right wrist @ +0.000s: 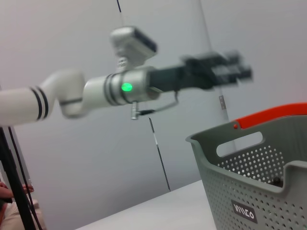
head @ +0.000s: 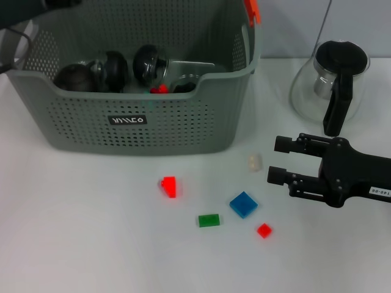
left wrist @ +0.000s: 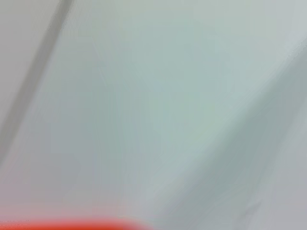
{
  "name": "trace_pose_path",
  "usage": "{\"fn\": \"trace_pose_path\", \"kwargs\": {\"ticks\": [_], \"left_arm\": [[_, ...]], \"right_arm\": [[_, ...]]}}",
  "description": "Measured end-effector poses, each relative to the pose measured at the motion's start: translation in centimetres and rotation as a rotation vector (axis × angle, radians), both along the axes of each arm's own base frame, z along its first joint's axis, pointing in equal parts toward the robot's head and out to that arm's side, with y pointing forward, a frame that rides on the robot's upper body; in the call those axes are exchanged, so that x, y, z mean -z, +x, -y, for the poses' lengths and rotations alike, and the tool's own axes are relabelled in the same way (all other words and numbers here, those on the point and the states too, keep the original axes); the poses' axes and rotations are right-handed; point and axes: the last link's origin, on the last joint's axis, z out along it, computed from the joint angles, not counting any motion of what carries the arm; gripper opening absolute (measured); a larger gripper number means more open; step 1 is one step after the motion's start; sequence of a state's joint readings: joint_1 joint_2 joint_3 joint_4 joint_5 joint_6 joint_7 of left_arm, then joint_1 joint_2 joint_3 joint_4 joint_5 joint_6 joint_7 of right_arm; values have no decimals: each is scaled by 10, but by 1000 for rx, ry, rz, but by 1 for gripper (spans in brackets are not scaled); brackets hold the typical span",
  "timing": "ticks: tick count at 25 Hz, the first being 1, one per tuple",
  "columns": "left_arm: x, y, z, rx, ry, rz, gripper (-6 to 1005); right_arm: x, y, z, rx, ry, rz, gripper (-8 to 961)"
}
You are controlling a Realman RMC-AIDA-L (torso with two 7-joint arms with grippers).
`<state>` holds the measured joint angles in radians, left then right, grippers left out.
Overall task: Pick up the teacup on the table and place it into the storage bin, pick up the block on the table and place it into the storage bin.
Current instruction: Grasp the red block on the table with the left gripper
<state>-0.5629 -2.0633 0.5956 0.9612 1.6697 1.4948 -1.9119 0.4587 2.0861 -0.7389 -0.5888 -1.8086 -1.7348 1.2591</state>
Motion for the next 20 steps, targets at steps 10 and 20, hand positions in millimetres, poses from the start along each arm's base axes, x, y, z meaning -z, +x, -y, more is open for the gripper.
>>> {"fn": "trace_pose_path", "kwargs": {"ticks": [10, 20], "left_arm": [[12, -18, 70, 338, -121, -52, 722], [86, -44, 90, 308, -447, -413, 718]], "right_arm": [[-3, 5, 1, 14, 4, 9, 716], [-4, 6, 1, 25, -10, 11, 716]]}}
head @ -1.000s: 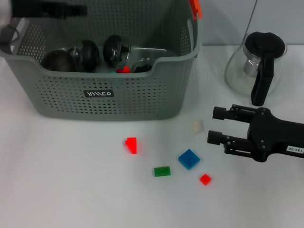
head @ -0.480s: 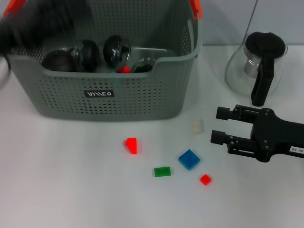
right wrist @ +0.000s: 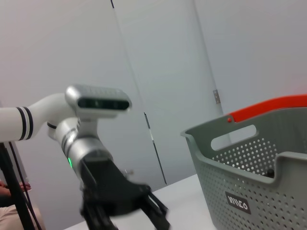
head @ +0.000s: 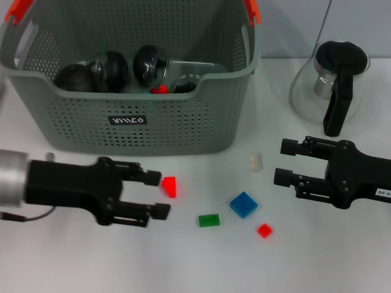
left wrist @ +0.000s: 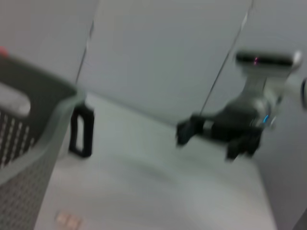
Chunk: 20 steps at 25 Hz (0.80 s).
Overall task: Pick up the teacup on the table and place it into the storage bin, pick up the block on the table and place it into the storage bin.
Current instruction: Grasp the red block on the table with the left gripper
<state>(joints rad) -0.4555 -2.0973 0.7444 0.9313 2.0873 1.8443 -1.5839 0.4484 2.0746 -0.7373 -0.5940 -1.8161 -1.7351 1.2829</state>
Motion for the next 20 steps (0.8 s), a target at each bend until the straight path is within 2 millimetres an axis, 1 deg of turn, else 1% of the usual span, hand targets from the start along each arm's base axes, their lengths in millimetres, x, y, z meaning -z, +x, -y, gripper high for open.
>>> {"fn": "trace_pose_path", "kwargs": {"ticks": [3, 5, 8, 11, 20], "left_arm": [[25, -2, -6, 78, 78, -59, 717], [35, -5, -10, 102, 135, -87, 716], [49, -13, -17, 79, 171, -126, 715], [58, -21, -21, 56, 191, -157, 714], [77, -36, -29, 56, 292, -230, 710]], "right_arm": [[-1, 1, 0, 6, -1, 1, 716], [-1, 1, 0, 8, -3, 0, 716], [-1, 1, 0, 9, -4, -1, 716], [0, 1, 0, 11, -3, 0, 715], [1, -2, -3, 5, -4, 0, 715]]}}
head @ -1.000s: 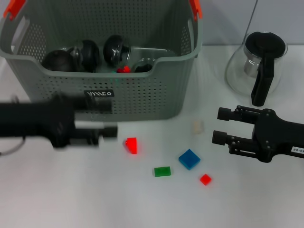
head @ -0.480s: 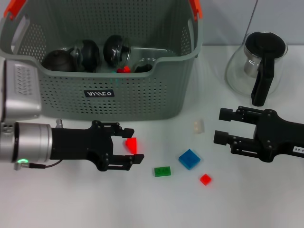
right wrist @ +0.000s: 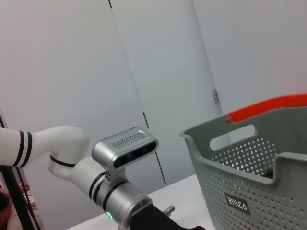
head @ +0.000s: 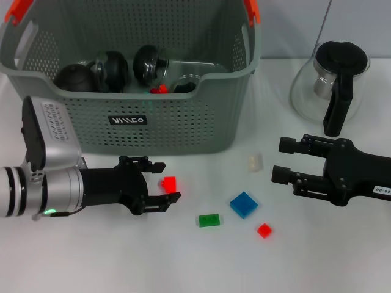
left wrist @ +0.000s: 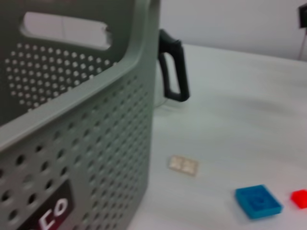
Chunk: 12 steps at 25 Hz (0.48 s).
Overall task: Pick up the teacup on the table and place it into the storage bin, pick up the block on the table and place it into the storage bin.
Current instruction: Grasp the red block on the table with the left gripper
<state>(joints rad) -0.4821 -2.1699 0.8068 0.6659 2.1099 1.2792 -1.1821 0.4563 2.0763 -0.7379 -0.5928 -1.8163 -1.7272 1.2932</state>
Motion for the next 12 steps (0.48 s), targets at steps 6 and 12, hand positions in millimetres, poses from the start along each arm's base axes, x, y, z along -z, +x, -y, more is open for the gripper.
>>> {"fn": "trace_pose_path", "kwargs": {"ticks": [6, 12], "left_arm": [[5, -4, -3, 7, 27, -35, 707], [11, -4, -7, 20, 43, -51, 705]], "right_arm": [[0, 0, 0, 0, 0, -1, 715], [0, -1, 0, -4, -2, -2, 715]]}}
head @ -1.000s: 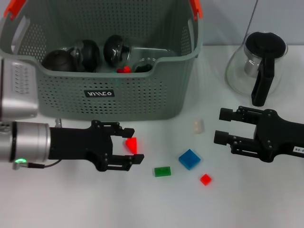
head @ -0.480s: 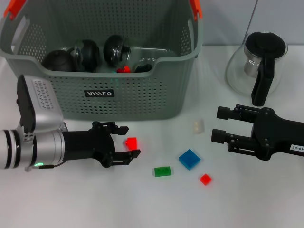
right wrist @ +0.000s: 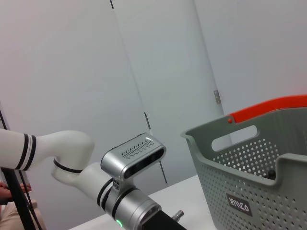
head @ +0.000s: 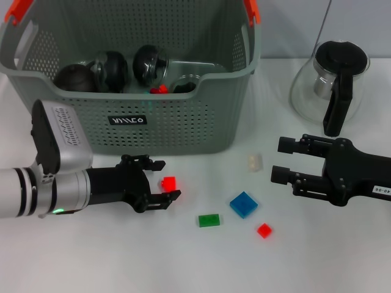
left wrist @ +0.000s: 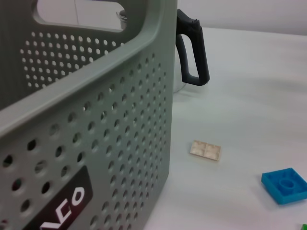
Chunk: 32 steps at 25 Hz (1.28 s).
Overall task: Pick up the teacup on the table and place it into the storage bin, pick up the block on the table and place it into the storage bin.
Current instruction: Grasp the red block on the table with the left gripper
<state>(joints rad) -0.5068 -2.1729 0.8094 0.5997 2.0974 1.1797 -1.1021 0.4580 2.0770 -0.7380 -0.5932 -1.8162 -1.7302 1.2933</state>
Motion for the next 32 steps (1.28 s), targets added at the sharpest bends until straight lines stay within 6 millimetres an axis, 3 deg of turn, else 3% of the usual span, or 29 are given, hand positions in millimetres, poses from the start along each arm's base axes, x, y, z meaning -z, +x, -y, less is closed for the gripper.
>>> {"fn": "trace_pose_path", "kwargs": {"ticks": [32], "left_arm": [[12, -3, -3, 5, 13, -41, 692]], "right_arm": [[-1, 1, 1, 4, -5, -3, 716]]}}
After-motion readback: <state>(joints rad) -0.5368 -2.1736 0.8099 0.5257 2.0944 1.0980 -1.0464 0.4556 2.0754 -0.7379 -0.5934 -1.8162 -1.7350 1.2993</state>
